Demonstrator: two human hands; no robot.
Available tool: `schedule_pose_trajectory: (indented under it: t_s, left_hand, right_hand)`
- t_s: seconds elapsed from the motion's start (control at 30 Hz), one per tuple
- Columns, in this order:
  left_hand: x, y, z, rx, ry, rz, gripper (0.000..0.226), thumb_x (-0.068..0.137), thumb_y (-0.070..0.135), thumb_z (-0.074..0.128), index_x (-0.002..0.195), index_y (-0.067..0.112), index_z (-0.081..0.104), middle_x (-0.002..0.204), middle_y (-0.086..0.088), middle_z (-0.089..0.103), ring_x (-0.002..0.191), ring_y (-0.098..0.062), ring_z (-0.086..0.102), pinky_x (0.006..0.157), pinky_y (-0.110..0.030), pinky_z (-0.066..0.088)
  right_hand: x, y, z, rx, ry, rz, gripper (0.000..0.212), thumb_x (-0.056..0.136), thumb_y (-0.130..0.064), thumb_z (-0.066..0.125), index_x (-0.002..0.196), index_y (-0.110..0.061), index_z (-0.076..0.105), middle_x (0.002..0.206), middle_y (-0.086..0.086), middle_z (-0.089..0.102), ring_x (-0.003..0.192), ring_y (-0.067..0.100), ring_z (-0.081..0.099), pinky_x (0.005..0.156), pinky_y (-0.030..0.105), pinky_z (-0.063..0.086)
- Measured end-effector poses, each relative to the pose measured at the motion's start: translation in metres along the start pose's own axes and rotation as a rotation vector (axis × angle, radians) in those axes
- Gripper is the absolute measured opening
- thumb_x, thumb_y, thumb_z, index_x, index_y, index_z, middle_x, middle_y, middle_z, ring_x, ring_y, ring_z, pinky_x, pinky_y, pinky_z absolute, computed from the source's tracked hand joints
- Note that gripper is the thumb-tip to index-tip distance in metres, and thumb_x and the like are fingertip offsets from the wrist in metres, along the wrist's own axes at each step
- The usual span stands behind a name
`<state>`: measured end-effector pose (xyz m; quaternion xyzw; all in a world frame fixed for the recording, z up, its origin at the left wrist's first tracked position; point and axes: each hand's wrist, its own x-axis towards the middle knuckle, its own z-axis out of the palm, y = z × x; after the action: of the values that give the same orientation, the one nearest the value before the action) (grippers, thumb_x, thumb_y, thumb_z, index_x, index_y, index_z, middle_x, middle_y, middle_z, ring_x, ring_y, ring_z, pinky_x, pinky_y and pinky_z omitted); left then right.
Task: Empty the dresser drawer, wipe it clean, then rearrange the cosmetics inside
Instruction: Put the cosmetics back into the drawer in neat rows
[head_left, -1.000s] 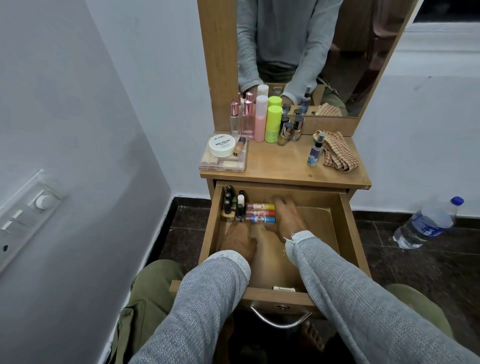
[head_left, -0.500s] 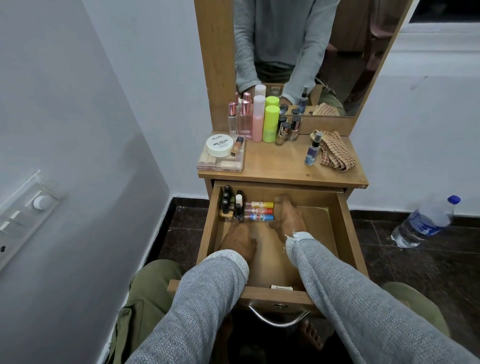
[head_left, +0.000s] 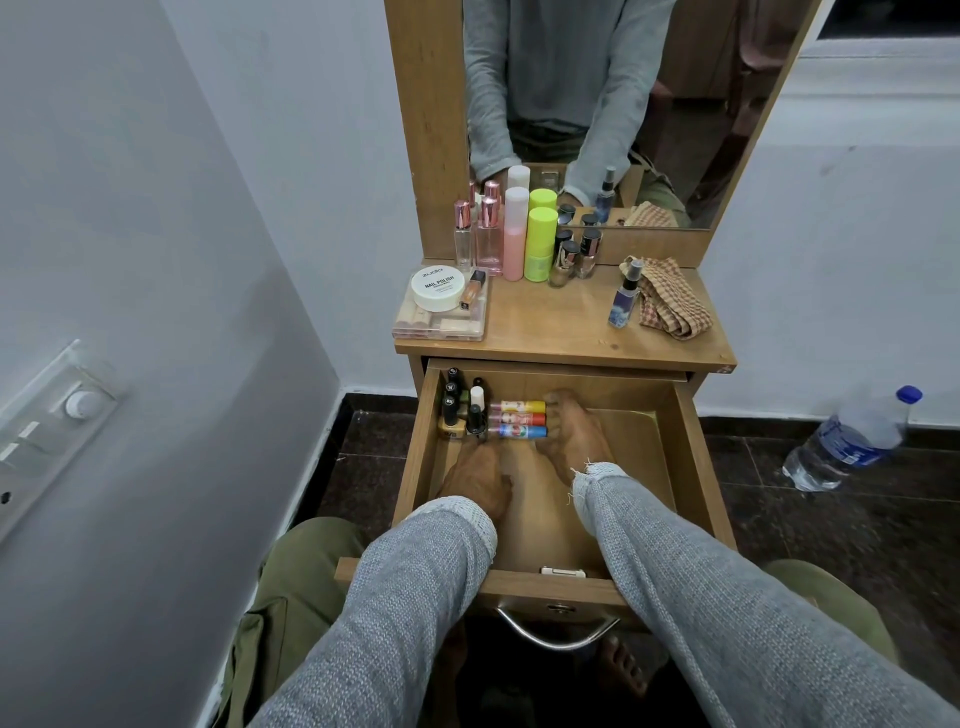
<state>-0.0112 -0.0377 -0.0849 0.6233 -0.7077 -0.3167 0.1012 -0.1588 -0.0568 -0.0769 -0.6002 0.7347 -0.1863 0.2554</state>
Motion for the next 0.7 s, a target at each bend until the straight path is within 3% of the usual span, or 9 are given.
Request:
schedule_pose_trajectory:
  t_s: [0.27,0.43,0.6,0.7]
  left_hand:
    - [0.000,0.001,0.001,0.013,-0.014,-0.022,0.060,0.092,0.015,0.059,0.147,0.017,0.035,0.152,-0.002,0.032,0.135,-0.024,0.040,0.110,-0.035,0.034]
    - [0.000,0.002,-0.001,0.012,-0.031,-0.035,0.058,0.092,0.015,0.058,0.146,0.016,0.036,0.151,-0.003,0.032,0.135,-0.024,0.040,0.111,-0.035,0.033]
    - [0.000,0.004,-0.002,0.020,-0.045,-0.028,0.056,0.093,0.016,0.056,0.145,0.020,0.037,0.152,-0.003,0.033,0.135,-0.025,0.041,0.113,-0.037,0.034]
    - [-0.001,0.004,-0.002,0.021,-0.068,-0.042,0.055,0.093,0.017,0.054,0.145,0.020,0.037,0.153,-0.002,0.033,0.136,-0.024,0.040,0.114,-0.036,0.033]
  right_hand:
    - [-0.003,0.000,-0.003,-0.012,-0.006,-0.005,0.046,0.089,-0.012,0.061,0.131,-0.008,0.044,0.116,0.020,0.059,0.106,0.036,0.057,0.089,0.039,0.045]
    - [-0.007,0.000,-0.002,0.221,0.055,0.009,0.054,0.078,-0.008,0.075,0.124,-0.018,0.047,0.113,0.004,0.059,0.095,0.018,0.060,0.091,0.036,0.052]
    - [-0.009,-0.024,-0.021,0.073,0.352,-0.418,0.014,0.088,-0.017,0.063,0.101,-0.015,0.061,0.101,-0.003,0.055,0.080,0.011,0.056,0.076,0.035,0.055]
    - [0.004,-0.058,-0.040,0.013,0.408,-0.537,0.010,0.092,-0.014,0.056,0.101,-0.013,0.062,0.102,0.000,0.058,0.079,0.011,0.056,0.076,0.029,0.054]
